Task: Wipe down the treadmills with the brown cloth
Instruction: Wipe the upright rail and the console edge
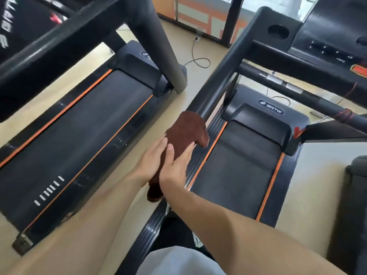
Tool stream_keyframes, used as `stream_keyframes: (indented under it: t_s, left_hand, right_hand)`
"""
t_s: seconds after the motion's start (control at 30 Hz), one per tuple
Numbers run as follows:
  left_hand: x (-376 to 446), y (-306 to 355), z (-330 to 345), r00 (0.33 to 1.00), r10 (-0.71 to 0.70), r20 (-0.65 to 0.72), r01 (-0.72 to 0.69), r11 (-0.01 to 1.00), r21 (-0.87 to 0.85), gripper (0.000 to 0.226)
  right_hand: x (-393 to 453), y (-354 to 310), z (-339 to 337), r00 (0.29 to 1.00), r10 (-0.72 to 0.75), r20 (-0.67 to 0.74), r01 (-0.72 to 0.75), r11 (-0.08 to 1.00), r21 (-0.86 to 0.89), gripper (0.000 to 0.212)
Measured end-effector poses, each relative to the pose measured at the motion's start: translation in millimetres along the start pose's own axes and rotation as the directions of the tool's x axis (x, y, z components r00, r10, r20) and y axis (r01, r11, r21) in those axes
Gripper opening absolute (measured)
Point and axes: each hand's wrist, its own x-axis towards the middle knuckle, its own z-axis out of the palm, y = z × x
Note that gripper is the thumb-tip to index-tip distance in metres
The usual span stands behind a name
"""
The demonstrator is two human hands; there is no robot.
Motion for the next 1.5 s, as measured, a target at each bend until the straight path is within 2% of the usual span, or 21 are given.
stream_keyframes:
  t_s: [0.1,0.2,0.3,0.4,0.53,0.6,0.73,0.8,0.9,0.97,1.03,1.2,1.4,1.47,1.5]
  left_hand:
    - [-15.8,-15.9,4.8,0.995,-0.013,-0.094,0.009,0.999,-0.047,0.035]
    - [-8.6,-13.1,7.4,0.992,-0.023,-0.127,0.020,1.000,-0.018,0.039]
    - [7.2,1.7,4.8,0.995,-0.044,-0.084,0.052,0.994,0.095,0.043]
    - [30.1,23.1,6.8,1.000,-0.011,-0.009,0.012,0.984,0.176,0.045]
    - [69.0,52.9,18.6,0.998,-0.022,0.060,0.009,0.976,0.218,0.048]
    - [90.2,64.6,26.4,0.995,-0.033,0.090,0.014,0.979,0.204,0.048]
    - [136.6,92.1,46.8,0.983,0.032,0.183,-0.064,0.983,0.170,0.045]
    - [159.3,109.7,58.6,0.967,0.074,0.243,-0.129,0.967,0.218,0.047]
    - [206.8,125.1,78.6,0.971,0.079,0.227,-0.125,0.973,0.195,0.063]
    - [245.0,122.3,94.8,0.971,0.094,0.221,-0.133,0.977,0.167,0.054]
    - [251.5,152.3,106.1,0.972,0.099,0.215,-0.141,0.972,0.188,0.047]
    - [278.2,212.8,146.2,0.967,0.233,0.099,-0.252,0.853,0.457,0.051]
    - [315.7,254.3,177.6,0.943,0.307,0.126,-0.319,0.738,0.594,0.057]
    - [326.3,265.5,185.7,0.941,0.314,0.125,-0.321,0.711,0.626,0.057]
    - [332.6,269.9,189.7,0.939,0.322,0.123,-0.323,0.700,0.636,0.056]
  right_hand:
    - [-19.9,3.5,-5.1,0.995,0.003,0.099,-0.008,0.999,0.047,0.077]
    - [-17.9,0.1,-7.5,0.991,0.014,0.133,-0.024,0.997,0.072,0.083]
    - [-5.9,-3.8,-7.8,0.988,0.031,0.151,-0.045,0.995,0.093,0.086]
    - [17.4,-11.8,-15.0,0.993,-0.033,0.109,0.022,0.994,0.107,0.080]
    - [63.0,-29.0,-24.2,0.989,-0.145,-0.026,0.143,0.989,-0.044,0.057]
    - [85.2,-39.9,-29.4,0.981,-0.187,-0.055,0.181,0.978,-0.103,0.053]
    - [136.2,-66.2,-45.3,0.972,-0.229,-0.054,0.216,0.960,-0.181,0.051]
    - [164.4,-78.3,-53.9,0.967,-0.242,-0.078,0.221,0.952,-0.213,0.050]
    - [207.7,-89.7,-70.0,0.923,-0.367,-0.119,0.327,0.907,-0.264,0.052]
    - [233.4,-95.5,-83.3,0.889,-0.450,-0.085,0.403,0.857,-0.321,0.057]
    - [257.7,-103.2,-96.4,0.885,-0.462,-0.062,0.409,0.833,-0.372,0.059]
    - [319.7,-127.3,-132.1,0.911,-0.407,-0.070,0.316,0.795,-0.517,0.059]
    - [369.3,-154.7,-162.6,0.922,-0.381,-0.067,0.294,0.803,-0.519,0.053]
    - [384.0,-161.0,-171.5,0.916,-0.401,-0.023,0.315,0.752,-0.579,0.052]
    - [391.8,-163.2,-176.1,0.908,-0.418,0.010,0.325,0.689,-0.648,0.053]
